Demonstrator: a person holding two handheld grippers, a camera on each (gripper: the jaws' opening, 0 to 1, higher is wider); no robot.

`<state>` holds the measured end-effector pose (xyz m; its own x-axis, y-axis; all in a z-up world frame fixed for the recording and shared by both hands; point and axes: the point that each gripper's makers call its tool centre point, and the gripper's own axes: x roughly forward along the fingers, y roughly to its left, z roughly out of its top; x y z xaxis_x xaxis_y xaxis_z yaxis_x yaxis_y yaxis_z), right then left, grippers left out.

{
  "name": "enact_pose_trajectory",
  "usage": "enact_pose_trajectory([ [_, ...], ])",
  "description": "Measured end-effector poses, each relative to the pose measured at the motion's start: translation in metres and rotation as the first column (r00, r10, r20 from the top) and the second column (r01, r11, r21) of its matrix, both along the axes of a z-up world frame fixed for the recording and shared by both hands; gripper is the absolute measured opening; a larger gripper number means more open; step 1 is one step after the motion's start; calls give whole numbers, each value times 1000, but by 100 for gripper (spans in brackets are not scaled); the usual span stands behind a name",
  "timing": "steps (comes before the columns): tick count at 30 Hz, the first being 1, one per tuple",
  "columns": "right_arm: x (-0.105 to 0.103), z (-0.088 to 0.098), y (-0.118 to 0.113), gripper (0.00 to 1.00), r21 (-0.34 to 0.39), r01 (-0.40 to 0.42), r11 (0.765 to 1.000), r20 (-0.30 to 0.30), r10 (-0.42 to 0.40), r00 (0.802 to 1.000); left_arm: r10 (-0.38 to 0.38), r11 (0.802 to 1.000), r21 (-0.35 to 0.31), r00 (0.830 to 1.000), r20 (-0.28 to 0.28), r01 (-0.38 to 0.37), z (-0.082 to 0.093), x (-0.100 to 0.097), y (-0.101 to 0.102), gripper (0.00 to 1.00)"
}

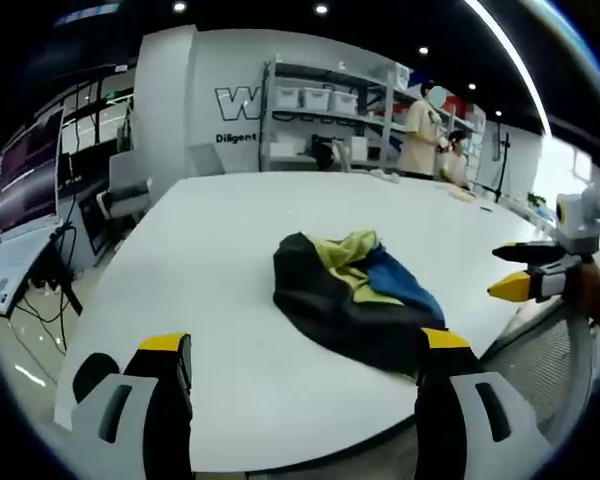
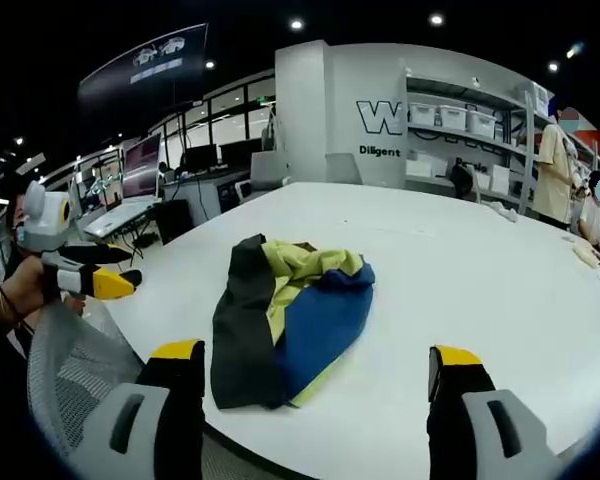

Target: Fold the garment on the visible template until the final outline fits inside the template.

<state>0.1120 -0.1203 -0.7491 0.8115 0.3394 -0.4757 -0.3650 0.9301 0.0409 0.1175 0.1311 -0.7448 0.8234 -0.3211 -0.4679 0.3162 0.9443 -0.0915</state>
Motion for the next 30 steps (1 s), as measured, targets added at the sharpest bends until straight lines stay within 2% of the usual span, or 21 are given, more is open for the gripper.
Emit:
enact_pose_trajectory([
  [2, 0, 0, 0, 91, 1, 1, 1000, 0, -1, 1000, 6, 1000, -18, 1000, -1, -6, 1, 0, 1, 89],
  [7, 1, 1, -1, 91, -5, 4, 1000, 4, -4, 1000, 10, 1000, -1, 1000, 15, -10, 2, 1, 2, 88],
  [16, 3, 1, -2, 90, -2, 12, 1000, 4, -12, 1000, -13, 1000, 14, 1000, -3, 13, -2, 0, -1, 88],
  [30, 3, -1, -4, 90, -4, 15, 1000, -7, -15, 1000, -21, 1000, 13, 1000, 2, 21, -1, 1, -2, 87],
])
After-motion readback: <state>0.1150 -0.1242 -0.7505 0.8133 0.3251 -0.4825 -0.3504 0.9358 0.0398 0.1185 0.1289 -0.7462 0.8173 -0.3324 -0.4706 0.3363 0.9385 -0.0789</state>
